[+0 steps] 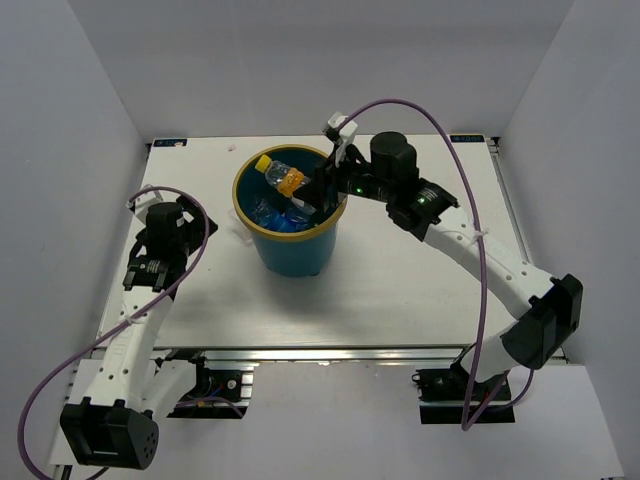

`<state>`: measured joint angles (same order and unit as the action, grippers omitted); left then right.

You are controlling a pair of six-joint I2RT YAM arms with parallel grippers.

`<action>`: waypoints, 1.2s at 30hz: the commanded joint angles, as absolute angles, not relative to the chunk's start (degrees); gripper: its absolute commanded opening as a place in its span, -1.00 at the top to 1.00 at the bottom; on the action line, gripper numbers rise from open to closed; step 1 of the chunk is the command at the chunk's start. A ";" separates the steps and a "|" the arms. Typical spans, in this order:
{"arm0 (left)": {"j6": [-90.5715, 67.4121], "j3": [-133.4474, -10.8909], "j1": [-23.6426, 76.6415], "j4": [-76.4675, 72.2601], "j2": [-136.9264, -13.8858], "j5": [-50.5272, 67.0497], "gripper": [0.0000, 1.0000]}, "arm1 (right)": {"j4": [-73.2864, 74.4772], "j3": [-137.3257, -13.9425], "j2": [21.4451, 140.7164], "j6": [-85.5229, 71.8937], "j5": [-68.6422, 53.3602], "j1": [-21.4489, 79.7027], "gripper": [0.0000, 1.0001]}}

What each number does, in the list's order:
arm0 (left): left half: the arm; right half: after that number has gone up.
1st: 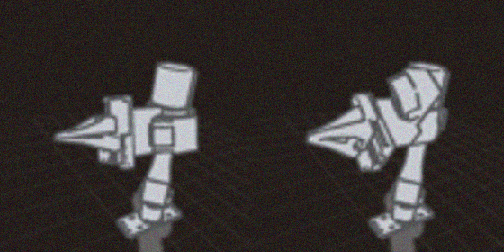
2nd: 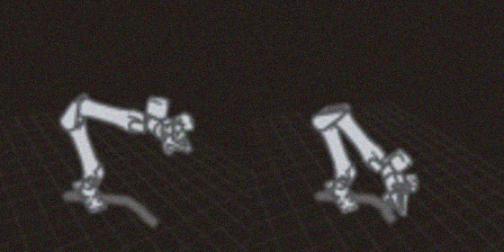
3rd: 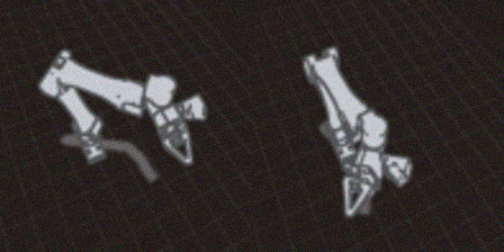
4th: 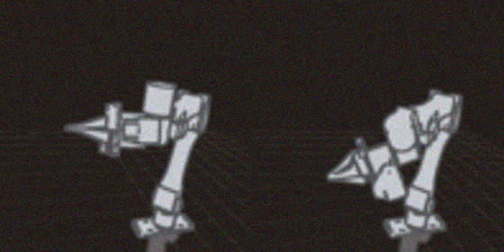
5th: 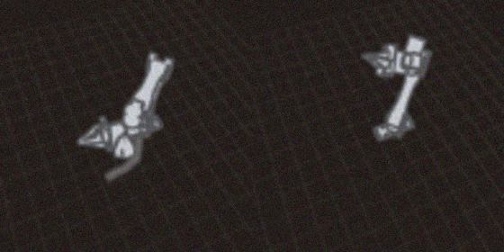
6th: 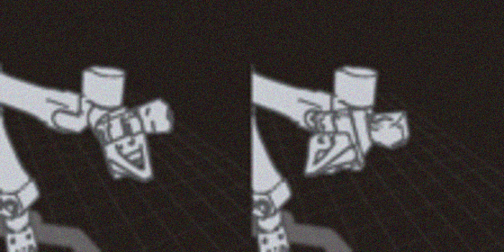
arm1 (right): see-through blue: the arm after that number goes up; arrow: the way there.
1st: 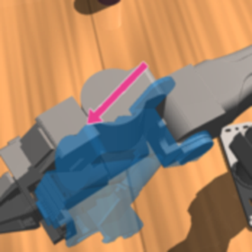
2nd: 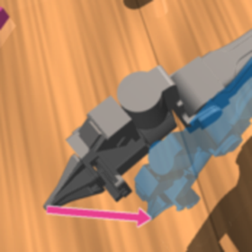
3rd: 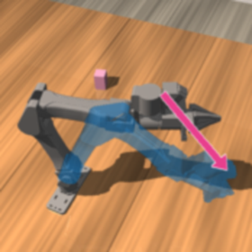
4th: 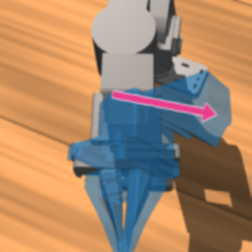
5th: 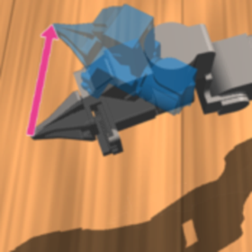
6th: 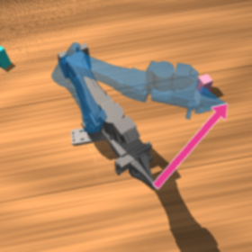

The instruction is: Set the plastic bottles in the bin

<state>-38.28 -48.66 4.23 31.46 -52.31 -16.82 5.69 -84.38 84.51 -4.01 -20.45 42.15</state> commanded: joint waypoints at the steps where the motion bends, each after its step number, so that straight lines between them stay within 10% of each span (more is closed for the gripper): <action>1: -39.02 -49.83 4.04 29.62 -52.82 -15.29 -0.96 | 5.88 -89.02 85.60 -2.38 -17.66 43.06 0.93; 9: -39.55 -50.53 4.04 26.73 -55.98 -13.27 -0.97 | 9.40 -87.28 85.17 -2.81 -13.72 43.86 -0.74; 36: 0.53 -87.27 5.01 21.87 -108.52 30.51 -0.96 | 20.82 -71.63 58.19 -9.05 -0.53 40.34 -0.79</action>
